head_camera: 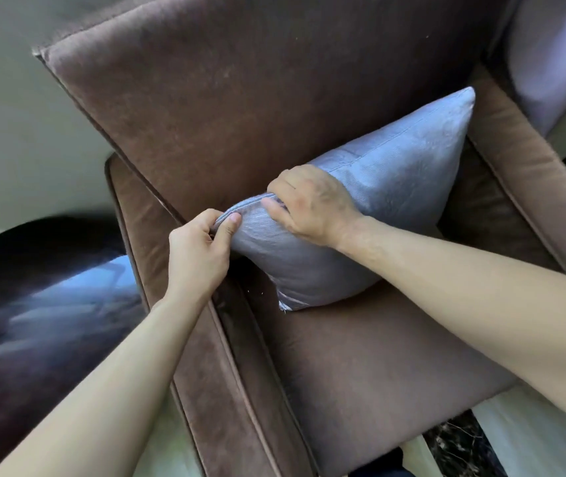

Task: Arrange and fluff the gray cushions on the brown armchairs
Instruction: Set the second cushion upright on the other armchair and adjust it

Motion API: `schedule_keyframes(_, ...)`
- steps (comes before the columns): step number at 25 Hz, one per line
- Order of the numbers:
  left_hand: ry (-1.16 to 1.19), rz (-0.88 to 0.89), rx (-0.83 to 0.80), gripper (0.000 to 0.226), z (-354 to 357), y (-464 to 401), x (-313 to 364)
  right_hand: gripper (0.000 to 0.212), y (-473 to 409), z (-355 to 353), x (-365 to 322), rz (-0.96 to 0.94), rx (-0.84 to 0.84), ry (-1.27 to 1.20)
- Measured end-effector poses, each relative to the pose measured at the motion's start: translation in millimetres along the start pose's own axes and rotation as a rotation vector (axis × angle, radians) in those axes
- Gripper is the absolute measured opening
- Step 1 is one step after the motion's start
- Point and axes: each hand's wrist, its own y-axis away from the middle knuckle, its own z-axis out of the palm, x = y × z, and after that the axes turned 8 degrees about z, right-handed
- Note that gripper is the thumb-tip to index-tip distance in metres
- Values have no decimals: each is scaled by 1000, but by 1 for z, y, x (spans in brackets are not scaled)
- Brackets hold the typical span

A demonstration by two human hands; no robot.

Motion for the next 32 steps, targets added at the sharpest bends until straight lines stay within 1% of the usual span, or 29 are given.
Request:
schedule_keyframes(1, -31, 18, -6, 32, 0, -3, -5, 40, -1, -4, 13, 0, 25, 55)
schedule_keyframes(3, -54, 24, -2, 40, 0, -7, -13, 43, -5, -20, 45, 45, -7, 156)
schedule_keyframes(6, -70, -31, 11, 43, -1, -8, -18, 44, -9, -63, 108, 134, -175, 304)
schedule_keyframes(7, -68, -54, 15, 43, -1, -9, -18, 41, -9, -81, 132, 191, -243, 389)
schedule_keyframes(9, -70, -78, 5, 41, 2, -10, -14, 24, -6, -111, 177, 342, -347, 552)
schedule_keyframes(10, -81, -75, -5, 38, 4, -9, -11, 15, -4, -122, 196, 387, -364, 568)
schedule_keyframes(11, -104, -65, -23, 35, 4, -7, -8, 13, -3, -128, 209, 434, -377, 532)
schedule_keyframes(12, -129, -48, -53, 32, 3, -5, -4, 21, -3, -131, 212, 516, -371, 416)
schedule_keyframes(13, -150, -31, -85, 28, -1, -5, -1, 33, -5, -130, 208, 613, -328, 257)
schedule_keyframes(14, -159, -15, -121, 24, -4, -7, 3, 44, -6, -127, 202, 709, -253, 100)
schedule_keyframes(16, -184, 38, -210, 29, -7, -14, 5, 53, -6, -118, 191, 871, -84, -106)
schedule_keyframes(17, -232, 120, -248, 32, -7, -17, 5, 54, -6, -114, 187, 957, -4, -162)
schedule_keyframes(19, -336, 315, -270, 38, -6, -20, 5, 60, -12, -112, 179, 1120, 123, -219)
schedule_keyframes(20, -357, 380, -255, 41, -8, -22, 2, 63, -17, -114, 174, 1186, 168, -218)
schedule_keyframes(21, -366, 402, -229, 43, -10, -24, -1, 65, -22, -115, 172, 1246, 187, -212)
schedule_keyframes(22, -361, 383, -198, 44, -11, -26, -2, 65, -26, -119, 170, 1301, 175, -174)
schedule_keyframes(23, -341, 324, -185, 45, -9, -28, -2, 64, -28, -123, 169, 1328, 143, -134)
schedule_keyframes(24, -322, 242, -187, 45, -7, -30, -1, 60, -27, -125, 169, 1311, 84, -107)
schedule_keyframes(26, -250, 66, -191, 43, -6, -30, 3, 49, -23, -122, 172, 1218, -38, -166)
schedule_keyframes(27, -221, 8, -184, 41, -7, -28, 3, 42, -19, -119, 172, 1196, -41, -209)
schedule_keyframes(28, -204, -24, -169, 39, -8, -25, 4, 36, -13, -117, 169, 1202, 9, -276)
schedule_keyframes(29, -184, -52, -159, 37, -9, -20, 3, 37, -4, -115, 165, 1230, 81, -365)
schedule_keyframes(30, -159, -73, -170, 37, -11, -15, 0, 45, 9, -111, 159, 1274, 140, -440)
schedule_keyframes(31, -106, -101, -208, 39, -11, -11, -4, 53, 24, -107, 150, 1321, 163, -482)
schedule_keyframes(32, -45, -131, -266, 46, -12, -6, -4, 59, 38, -101, 140, 1365, 135, -500)
